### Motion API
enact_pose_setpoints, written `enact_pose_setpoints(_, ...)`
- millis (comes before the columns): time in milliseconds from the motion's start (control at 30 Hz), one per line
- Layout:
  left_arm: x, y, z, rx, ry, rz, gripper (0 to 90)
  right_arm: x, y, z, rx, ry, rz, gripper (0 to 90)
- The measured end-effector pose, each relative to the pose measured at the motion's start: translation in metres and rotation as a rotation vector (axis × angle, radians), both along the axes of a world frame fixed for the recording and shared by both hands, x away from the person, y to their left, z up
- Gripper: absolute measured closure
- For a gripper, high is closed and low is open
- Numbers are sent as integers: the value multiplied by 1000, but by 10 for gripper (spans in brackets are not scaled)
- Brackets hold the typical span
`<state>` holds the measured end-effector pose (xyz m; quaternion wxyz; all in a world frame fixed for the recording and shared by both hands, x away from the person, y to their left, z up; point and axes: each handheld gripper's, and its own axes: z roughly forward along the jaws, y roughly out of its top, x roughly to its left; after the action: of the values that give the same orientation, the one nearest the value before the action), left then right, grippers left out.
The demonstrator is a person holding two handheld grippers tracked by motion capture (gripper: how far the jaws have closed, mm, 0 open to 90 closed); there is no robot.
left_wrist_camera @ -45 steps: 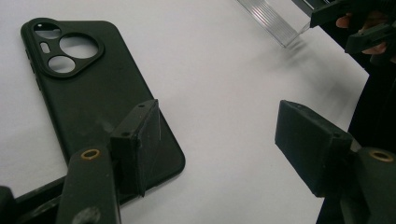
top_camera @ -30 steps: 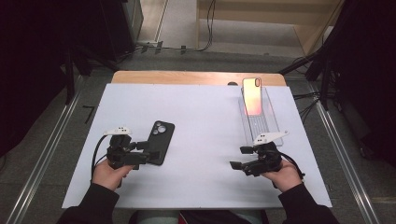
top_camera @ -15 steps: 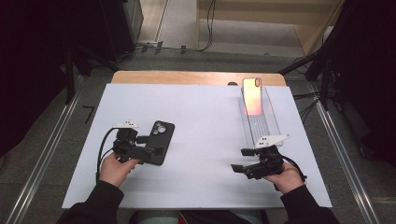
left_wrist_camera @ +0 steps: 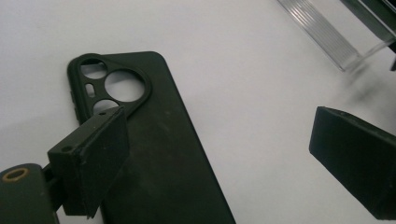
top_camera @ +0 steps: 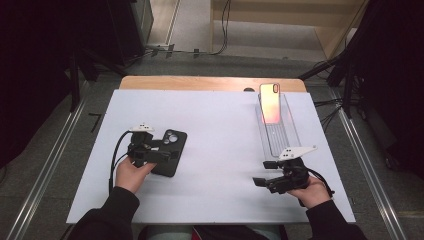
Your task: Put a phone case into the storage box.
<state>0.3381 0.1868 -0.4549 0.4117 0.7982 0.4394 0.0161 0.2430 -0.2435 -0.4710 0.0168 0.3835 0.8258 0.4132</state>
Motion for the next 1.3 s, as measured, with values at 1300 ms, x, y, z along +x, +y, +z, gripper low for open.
enact_pose_setpoints(1300,9,-27,-31,232,-33,202,81,0,-4,1,-3,-10,-15,201)
